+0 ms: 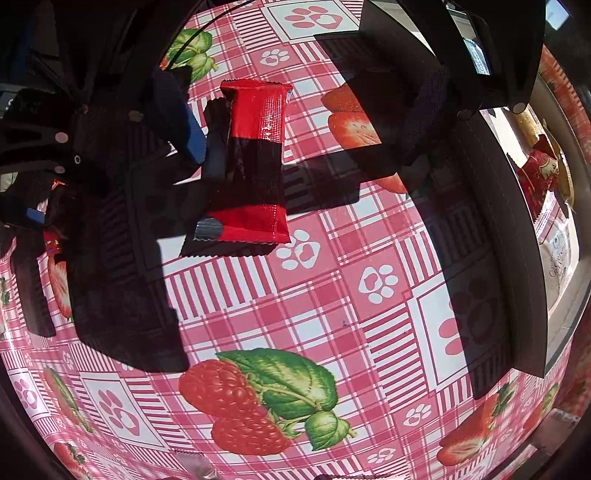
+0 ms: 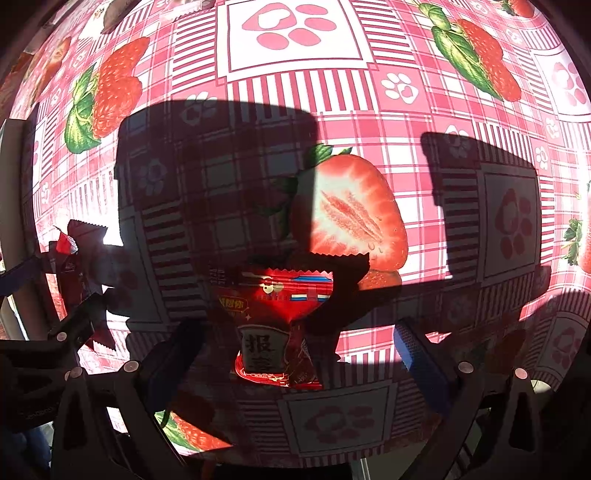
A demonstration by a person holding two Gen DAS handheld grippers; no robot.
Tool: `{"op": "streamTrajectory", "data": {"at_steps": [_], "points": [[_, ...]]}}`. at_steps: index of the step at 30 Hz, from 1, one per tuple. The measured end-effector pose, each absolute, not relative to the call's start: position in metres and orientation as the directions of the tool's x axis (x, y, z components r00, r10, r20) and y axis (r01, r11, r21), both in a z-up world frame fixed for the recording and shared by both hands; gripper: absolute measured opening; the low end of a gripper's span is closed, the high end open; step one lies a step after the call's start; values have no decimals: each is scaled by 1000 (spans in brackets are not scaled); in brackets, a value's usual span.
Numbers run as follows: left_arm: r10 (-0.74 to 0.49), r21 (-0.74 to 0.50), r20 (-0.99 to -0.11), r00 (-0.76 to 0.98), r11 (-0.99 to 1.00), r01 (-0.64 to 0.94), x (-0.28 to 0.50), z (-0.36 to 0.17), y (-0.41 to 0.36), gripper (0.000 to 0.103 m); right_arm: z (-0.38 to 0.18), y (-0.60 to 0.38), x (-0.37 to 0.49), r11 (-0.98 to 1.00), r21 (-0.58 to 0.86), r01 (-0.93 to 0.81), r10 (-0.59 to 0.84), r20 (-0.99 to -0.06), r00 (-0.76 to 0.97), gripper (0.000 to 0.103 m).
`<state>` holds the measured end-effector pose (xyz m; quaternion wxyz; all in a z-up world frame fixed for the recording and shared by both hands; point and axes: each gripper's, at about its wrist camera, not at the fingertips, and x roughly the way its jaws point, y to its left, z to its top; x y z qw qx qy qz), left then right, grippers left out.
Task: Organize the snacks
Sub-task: 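Lift and hold the red bar with the left tool while the right tool holds the candy, then carry the red bar over the tray with the left tool while the right tool carries the candy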
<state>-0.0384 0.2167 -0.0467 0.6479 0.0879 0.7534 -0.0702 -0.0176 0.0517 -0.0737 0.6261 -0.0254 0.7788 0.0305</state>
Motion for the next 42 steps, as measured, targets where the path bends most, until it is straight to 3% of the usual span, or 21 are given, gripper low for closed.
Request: {"op": "streamTrajectory", "data": {"at_steps": [1,4,5,7,8,9,17,23,42], "points": [[43,9,-990,-136,970,243,-40,-43,214,93,-71,51,-15,997,15,-77,-1,-977,-212,97],[46,10,-993,-112,952,306,-45,-34,203,72,-58,53,-9,995,20,-97,2,-984,-181,67],[46,9,-993,-108,947,320,-46,-32,200,64,-54,55,-7,993,19,-114,-1,-986,-169,48],[41,5,-994,-100,941,339,-45,-28,195,48,-47,59,-1,990,18,-142,-4,-988,-154,26],[38,2,-995,-97,938,348,-44,-26,193,27,-45,60,3,990,30,-139,8,-988,-151,26],[22,-16,-994,-104,938,347,-43,-24,194,23,-43,60,6,991,41,-130,21,-989,-149,26],[-89,-96,-995,-38,963,254,-29,22,226,22,0,62,44,974,208,-86,200,-975,-92,26],[-116,-111,-993,23,979,172,-20,52,262,22,23,79,78,963,252,-98,245,-966,-78,26],[-20,-28,-995,96,996,-82,-55,63,379,22,50,225,98,882,277,-381,252,-961,-113,26]]}}
